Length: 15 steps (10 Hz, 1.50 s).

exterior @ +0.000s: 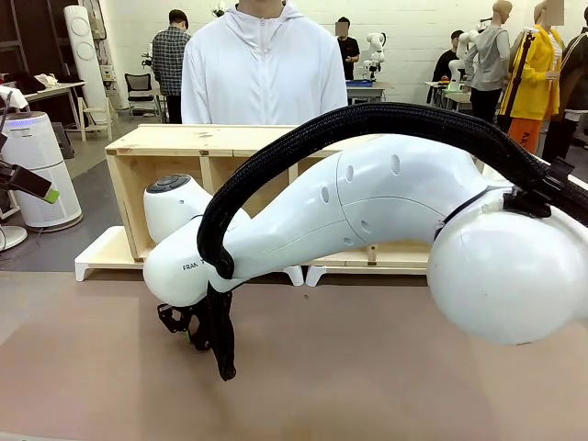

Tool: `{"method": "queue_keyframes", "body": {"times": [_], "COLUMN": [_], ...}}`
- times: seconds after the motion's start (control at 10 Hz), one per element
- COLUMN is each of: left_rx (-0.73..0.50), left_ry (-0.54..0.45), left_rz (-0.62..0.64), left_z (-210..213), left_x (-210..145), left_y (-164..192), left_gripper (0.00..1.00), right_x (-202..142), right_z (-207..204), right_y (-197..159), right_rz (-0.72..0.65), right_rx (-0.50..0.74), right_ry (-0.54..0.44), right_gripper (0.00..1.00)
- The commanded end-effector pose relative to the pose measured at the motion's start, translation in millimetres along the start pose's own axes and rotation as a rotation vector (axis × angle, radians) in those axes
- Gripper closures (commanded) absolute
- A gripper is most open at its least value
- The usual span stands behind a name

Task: Perform cable management.
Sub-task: When the cord part of the Power Cable appears at the lower middle area of the table and stops, grasp the cord part of the Power Cable.

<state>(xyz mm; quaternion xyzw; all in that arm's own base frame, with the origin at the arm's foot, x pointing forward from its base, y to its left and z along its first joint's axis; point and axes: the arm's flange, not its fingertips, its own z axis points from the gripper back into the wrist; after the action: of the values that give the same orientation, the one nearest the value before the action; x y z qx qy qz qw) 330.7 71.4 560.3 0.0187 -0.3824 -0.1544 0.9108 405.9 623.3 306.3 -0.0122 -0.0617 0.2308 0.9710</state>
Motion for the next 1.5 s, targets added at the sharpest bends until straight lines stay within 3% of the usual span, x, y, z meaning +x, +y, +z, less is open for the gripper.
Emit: {"method": "queue_keyframes", "body": {"times": [0.0, 1.2, 1.3, 1.4], "left_rx": [-0.001, -0.001, -0.001, -0.001], "left_ry": [0.005, 0.005, 0.005, 0.005], "left_rz": [0.006, 0.006, 0.006, 0.006], "left_z": [0.0, 0.0, 0.0, 0.0], "left_x": [-0.9, -0.9, -0.9, -0.9], "left_y": [1.2, 1.2, 1.2, 1.2], "left_gripper": [0.00, 0.00, 0.00, 0.00], "right_x": [3.5, 13.4, 13.3, 13.4], "right_z": [-1.5, 1.4, 1.7, 1.8], "right_y": [1.4, -1.5, -1.2, -1.1], "right_rz": [0.006, 0.031, 0.048, 0.048], "right_rx": [-0.028, -0.038, -0.043, -0.039], "right_ry": [-0.019, -0.030, -0.028, -0.020], "right_gripper": [0.55, 0.55, 0.75, 0.75]}}
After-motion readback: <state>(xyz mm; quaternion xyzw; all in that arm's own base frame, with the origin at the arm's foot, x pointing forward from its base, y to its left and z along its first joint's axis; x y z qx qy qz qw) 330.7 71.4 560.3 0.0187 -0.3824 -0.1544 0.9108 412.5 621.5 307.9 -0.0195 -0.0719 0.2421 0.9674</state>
